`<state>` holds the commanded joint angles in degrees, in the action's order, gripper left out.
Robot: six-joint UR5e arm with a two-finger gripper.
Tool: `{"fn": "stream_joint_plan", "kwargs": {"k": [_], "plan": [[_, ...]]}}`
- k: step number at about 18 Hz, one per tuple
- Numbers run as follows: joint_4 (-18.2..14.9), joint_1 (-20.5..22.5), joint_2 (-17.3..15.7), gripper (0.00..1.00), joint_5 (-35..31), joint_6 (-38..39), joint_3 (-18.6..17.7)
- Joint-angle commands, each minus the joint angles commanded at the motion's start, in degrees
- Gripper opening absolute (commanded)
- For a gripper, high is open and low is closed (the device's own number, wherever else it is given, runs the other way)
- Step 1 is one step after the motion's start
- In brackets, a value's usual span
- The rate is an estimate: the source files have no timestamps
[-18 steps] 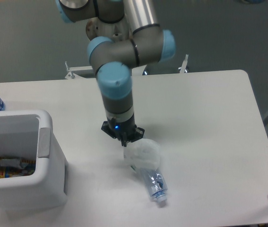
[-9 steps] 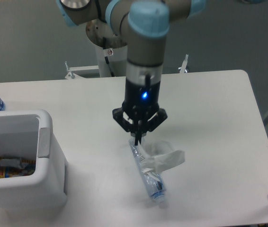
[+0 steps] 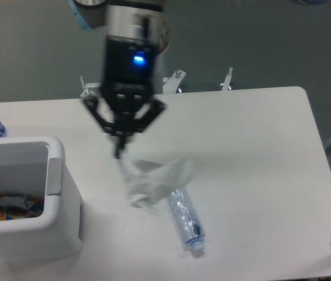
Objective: Place the trash in the trash can
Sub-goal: 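Carry the tissue over the white bin and open the gripper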
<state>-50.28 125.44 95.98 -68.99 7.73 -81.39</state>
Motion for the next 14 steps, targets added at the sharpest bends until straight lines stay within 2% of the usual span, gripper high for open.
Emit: {"fn": "stream_joint_plan", "kwargs": {"k": [3,9,10,11,14], "plan": [[0.1,-4.8,0.1,0.0,0.0,0.1,-1.0],[0.1,-10.7,1.7,0.0,0.0,0.3,-2.1],[0.1,-11.0,1.9,0.06,0.0,0.3,-2.1],[0.2,-11.2,2.0,0.3,0.1,0.0,-2.1],[0.2,-11.2,2.2,0.66,1.1,-0.1,-1.5]]}}
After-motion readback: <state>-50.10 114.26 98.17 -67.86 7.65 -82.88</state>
